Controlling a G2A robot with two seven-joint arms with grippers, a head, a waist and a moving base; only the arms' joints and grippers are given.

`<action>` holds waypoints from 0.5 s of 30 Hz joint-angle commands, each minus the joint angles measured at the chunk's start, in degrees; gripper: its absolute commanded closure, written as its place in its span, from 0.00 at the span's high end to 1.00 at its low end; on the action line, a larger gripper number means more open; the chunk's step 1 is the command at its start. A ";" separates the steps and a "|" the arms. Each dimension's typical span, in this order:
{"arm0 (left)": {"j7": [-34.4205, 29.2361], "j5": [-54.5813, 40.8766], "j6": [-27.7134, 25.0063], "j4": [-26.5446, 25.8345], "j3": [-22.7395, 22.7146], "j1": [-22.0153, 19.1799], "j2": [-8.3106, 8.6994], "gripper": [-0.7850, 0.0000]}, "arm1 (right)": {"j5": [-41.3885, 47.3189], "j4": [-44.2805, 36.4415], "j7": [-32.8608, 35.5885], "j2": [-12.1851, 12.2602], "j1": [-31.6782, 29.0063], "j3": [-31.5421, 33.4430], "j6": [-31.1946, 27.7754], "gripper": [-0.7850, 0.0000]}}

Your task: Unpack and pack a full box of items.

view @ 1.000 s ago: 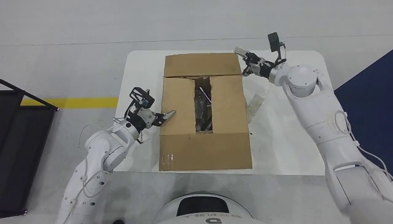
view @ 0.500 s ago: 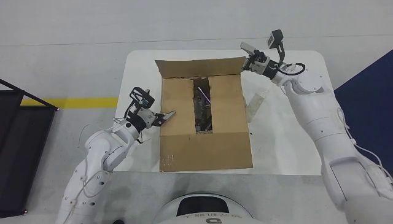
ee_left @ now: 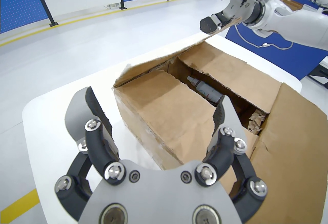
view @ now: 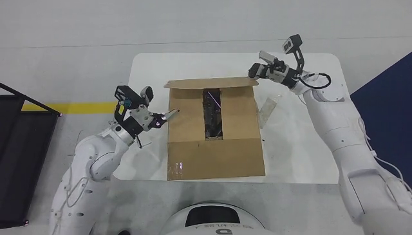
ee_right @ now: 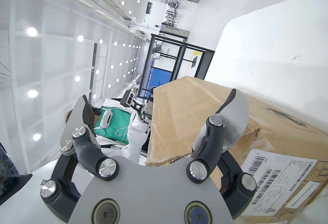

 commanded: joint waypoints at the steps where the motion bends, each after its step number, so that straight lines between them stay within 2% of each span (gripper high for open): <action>1: 0.13 -1.38 -0.12 0.41 -0.74 0.11 0.09 1.00 | -1.26 -0.50 0.32 0.01 0.00 -0.36 0.51 1.00; 7: -0.63 -2.37 -5.00 1.14 -3.48 1.45 0.78 1.00 | -2.77 -1.61 4.74 0.18 0.09 -0.95 0.65 1.00; 11: -2.20 1.88 -9.50 1.09 -4.31 2.54 1.40 1.00 | -1.98 -2.03 6.82 0.40 -0.36 -0.33 -0.40 1.00; 15: -5.22 0.39 -16.40 1.97 -4.23 3.56 2.02 1.00 | -1.85 -2.31 7.23 0.53 -0.67 0.02 -0.31 1.00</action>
